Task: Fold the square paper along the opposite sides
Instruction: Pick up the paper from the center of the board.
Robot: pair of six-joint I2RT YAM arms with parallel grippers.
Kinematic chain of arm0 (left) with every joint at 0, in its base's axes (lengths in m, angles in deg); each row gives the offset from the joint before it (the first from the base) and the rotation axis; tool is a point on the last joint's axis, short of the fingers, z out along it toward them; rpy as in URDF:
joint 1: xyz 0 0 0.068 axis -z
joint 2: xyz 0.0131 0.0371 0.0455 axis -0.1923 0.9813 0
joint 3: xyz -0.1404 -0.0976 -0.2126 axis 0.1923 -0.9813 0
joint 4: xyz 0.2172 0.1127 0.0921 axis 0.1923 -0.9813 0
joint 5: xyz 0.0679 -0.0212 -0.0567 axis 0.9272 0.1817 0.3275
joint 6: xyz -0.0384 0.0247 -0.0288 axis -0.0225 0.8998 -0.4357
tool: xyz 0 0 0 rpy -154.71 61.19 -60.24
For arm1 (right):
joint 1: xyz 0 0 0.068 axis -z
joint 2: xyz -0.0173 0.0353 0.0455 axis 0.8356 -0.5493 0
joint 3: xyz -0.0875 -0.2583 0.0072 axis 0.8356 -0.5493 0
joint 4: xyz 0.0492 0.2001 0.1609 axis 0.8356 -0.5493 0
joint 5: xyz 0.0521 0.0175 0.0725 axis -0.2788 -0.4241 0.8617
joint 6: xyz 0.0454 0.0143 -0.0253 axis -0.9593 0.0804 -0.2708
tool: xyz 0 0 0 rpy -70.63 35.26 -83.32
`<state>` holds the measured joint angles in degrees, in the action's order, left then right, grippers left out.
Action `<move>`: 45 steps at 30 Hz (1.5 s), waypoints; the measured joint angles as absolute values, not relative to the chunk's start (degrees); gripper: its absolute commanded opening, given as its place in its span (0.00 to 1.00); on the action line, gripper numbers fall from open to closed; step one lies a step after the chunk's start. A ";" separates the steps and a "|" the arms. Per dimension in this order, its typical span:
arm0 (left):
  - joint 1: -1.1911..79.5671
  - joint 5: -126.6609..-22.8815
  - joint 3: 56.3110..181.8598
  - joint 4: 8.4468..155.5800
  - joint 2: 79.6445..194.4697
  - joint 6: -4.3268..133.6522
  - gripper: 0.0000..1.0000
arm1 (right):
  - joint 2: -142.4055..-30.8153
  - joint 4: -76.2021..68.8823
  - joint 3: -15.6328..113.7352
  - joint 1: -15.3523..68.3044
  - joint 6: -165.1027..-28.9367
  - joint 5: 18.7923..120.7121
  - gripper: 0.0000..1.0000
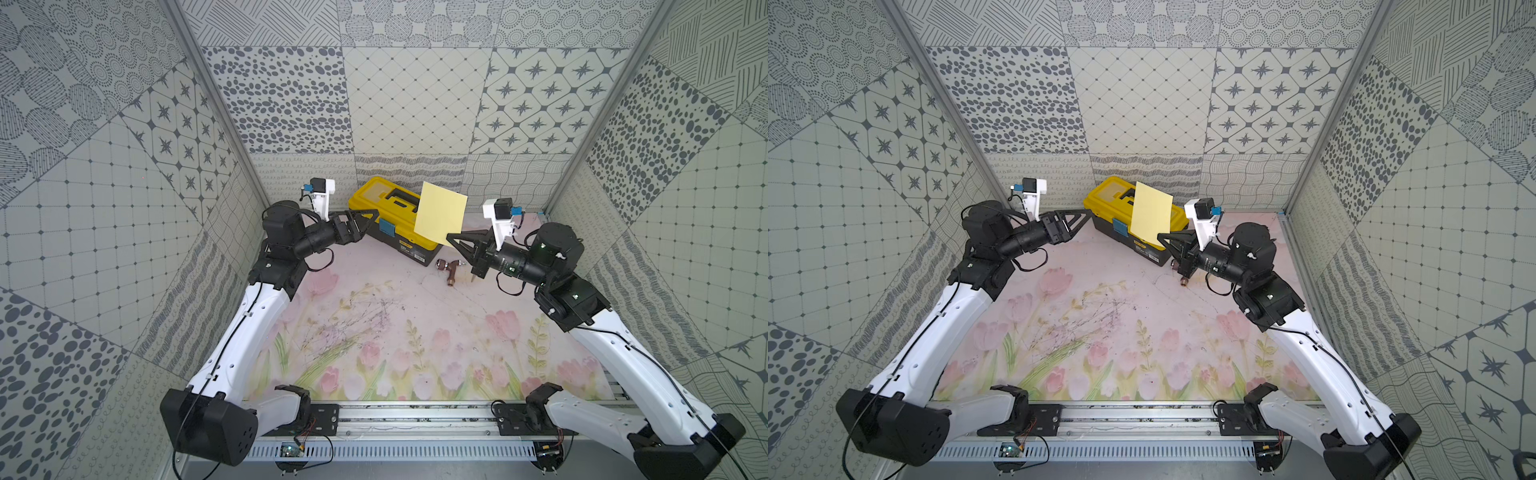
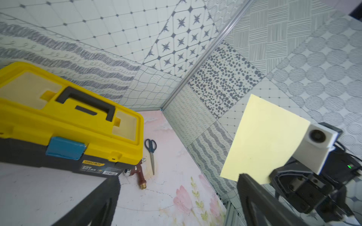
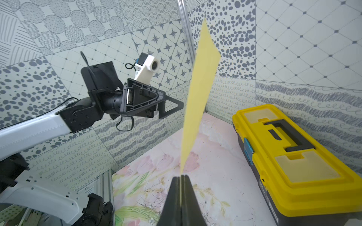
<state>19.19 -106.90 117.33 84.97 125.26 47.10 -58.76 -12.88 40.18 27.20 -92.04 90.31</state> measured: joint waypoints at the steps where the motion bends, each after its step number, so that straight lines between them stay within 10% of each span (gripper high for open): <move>1: 19.23 -109.26 117.81 87.33 125.83 46.33 0.97 | -59.04 -12.91 40.52 27.20 -91.56 91.95 0.00; 27: 27.49 -133.78 126.38 87.22 125.24 59.60 0.69 | -63.33 -12.91 45.01 27.20 -90.99 102.55 0.00; 32: 27.49 -131.53 124.20 88.38 124.35 59.34 0.50 | -63.81 -11.81 45.01 27.20 -91.89 103.23 0.00; 35: 27.54 -130.33 123.37 88.90 123.76 59.29 0.19 | -64.57 -11.03 45.01 27.20 -92.74 103.82 0.00; 45: 27.54 -126.42 122.95 91.04 123.19 59.40 0.29 | -65.23 -10.35 45.01 27.20 -94.03 105.08 0.00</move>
